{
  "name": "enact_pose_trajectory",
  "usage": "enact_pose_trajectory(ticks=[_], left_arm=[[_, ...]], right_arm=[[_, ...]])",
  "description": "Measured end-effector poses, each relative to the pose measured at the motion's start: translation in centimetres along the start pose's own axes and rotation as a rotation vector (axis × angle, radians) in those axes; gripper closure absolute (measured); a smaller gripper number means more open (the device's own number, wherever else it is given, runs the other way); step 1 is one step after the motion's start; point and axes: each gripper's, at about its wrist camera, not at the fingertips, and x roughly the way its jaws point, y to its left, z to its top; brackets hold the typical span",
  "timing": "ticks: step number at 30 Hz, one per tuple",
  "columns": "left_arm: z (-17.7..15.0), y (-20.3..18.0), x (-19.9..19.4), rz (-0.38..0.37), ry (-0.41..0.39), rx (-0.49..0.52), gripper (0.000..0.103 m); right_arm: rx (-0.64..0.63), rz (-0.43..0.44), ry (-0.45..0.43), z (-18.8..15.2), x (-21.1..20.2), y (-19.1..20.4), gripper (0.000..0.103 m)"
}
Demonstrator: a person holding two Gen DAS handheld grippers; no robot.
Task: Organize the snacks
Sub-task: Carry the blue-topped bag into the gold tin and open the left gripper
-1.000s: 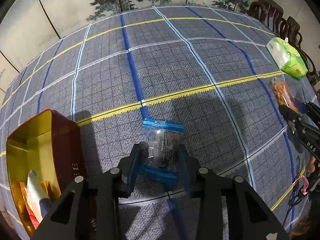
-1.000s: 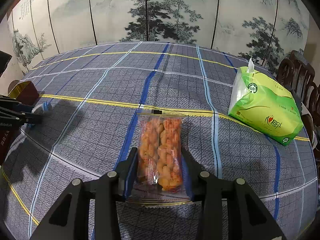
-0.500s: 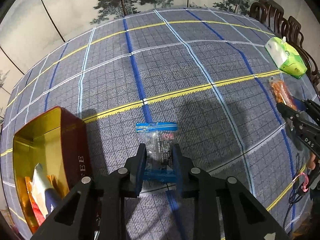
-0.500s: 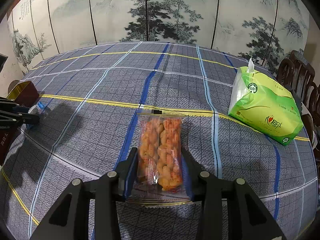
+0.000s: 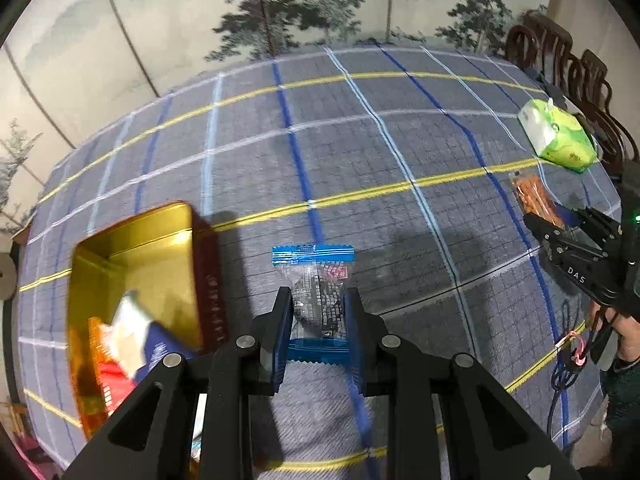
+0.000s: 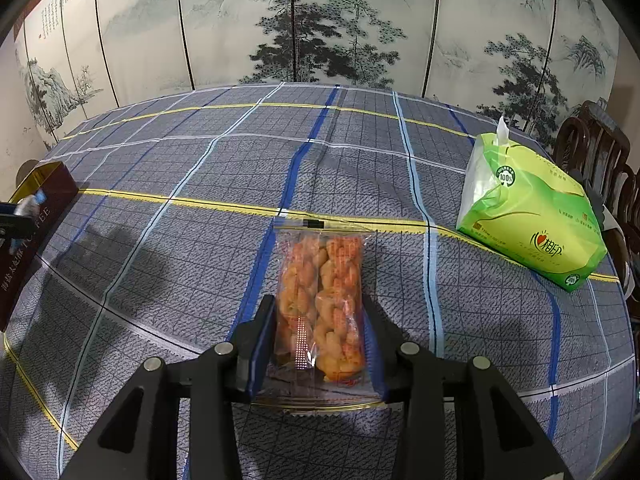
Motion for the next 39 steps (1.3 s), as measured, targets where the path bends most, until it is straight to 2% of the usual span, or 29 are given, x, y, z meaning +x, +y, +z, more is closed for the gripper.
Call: enact_pose_trajectory(ticks=[4, 15, 20, 25, 39], left_arm=[[-1.0, 1.7, -2.3, 0.01, -0.035, -0.036, 0.08], [-3.8, 7.7, -5.7, 0.077, -0.058, -0.145, 0.08], [-5.3, 10.5, -5.6, 0.104, -0.035, -0.201, 0.08], [-6.5, 12.1, -4.9, 0.121, -0.006, -0.215, 0.08], [-8.4, 14.3, -2.5, 0.135, 0.05, -0.243, 0.08]], right_arm=[[0.0, 0.0, 0.0, 0.0, 0.0, 0.0, 0.062], [-0.002, -0.002, 0.0, 0.0, 0.0, 0.0, 0.062], [0.0, -0.001, 0.0, 0.0, 0.0, 0.1, 0.062], [-0.001, -0.001, 0.0, 0.0, 0.0, 0.0, 0.062], [-0.001, -0.001, 0.0, 0.0, 0.0, 0.1, 0.062]])
